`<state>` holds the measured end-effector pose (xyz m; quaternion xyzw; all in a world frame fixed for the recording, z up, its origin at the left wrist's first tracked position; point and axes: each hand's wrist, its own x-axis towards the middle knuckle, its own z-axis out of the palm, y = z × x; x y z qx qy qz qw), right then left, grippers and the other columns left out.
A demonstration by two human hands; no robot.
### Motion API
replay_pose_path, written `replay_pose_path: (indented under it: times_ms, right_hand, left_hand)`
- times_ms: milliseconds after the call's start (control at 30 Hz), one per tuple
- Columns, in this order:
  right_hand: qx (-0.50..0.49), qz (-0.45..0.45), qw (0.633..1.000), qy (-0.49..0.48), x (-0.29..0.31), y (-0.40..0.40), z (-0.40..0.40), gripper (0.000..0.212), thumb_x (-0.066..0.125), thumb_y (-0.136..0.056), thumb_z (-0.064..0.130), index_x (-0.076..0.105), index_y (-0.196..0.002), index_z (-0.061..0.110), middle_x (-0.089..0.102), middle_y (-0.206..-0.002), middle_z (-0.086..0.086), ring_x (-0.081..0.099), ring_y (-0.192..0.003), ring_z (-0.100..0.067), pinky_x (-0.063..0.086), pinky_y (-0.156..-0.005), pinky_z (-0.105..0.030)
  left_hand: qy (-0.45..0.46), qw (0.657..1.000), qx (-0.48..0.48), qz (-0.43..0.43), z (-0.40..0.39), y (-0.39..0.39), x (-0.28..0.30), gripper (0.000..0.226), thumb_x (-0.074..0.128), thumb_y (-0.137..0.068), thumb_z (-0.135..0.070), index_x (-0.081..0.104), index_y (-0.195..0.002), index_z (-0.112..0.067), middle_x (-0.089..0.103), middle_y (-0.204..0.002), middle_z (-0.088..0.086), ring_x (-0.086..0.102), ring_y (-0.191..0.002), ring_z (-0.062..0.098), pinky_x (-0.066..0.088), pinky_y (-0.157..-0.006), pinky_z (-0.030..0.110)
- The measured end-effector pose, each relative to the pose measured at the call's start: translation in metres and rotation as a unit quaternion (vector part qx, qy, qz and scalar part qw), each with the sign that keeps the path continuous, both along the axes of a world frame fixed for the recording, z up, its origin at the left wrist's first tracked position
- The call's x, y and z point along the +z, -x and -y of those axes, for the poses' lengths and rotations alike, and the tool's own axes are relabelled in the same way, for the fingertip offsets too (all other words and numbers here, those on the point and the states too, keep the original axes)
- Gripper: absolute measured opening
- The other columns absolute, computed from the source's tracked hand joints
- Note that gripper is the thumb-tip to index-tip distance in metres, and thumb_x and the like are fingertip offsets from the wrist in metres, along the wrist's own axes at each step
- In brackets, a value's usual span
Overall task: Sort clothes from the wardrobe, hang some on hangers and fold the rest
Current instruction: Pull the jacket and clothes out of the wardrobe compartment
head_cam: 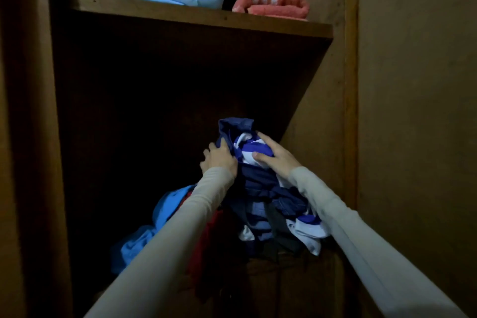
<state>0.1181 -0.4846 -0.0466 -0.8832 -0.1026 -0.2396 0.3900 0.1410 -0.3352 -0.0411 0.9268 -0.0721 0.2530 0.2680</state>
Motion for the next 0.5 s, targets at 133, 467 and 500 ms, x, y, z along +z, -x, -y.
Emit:
replay_pose_path:
  times_ms: [133,467,500]
  right_hand:
    - [-0.032,-0.092,0.992,0.082,-0.005,0.001,0.006,0.122,0.071,-0.057,0.065,-0.007,-0.147,0.041,-0.018,-0.156,0.006,-0.003,-0.145,-0.026,0.012,-0.115,-0.053]
    - [-0.016,0.005,0.998,0.060,-0.039,0.007,0.020,0.113,0.074,-0.063,0.062,-0.010,-0.139,0.057,0.005,-0.157,0.015,0.020,-0.143,-0.024,0.027,-0.112,-0.045]
    - [-0.026,0.008,0.998,0.052,-0.044,0.009,0.023,0.110,0.072,-0.063,0.065,-0.009,-0.137,0.060,0.010,-0.156,0.014,0.023,-0.141,-0.025,0.029,-0.111,-0.045]
  left_hand:
    - [0.015,0.988,-0.136,0.072,-0.002,-0.008,0.000,0.071,0.044,-0.090,-0.010,0.007,-0.150,-0.018,0.001,-0.158,0.009,0.010,-0.143,0.032,0.018,-0.114,0.045]
    - [0.084,0.984,-0.155,-0.013,0.006,-0.005,-0.008,0.072,0.052,-0.090,-0.050,0.014,-0.148,-0.037,0.013,-0.153,0.011,0.031,-0.131,0.040,0.029,-0.106,0.041]
    - [0.082,0.985,-0.151,-0.014,0.004,-0.004,-0.009,0.069,0.050,-0.091,-0.048,0.013,-0.148,-0.038,0.016,-0.152,0.013,0.032,-0.130,0.041,0.030,-0.105,0.041]
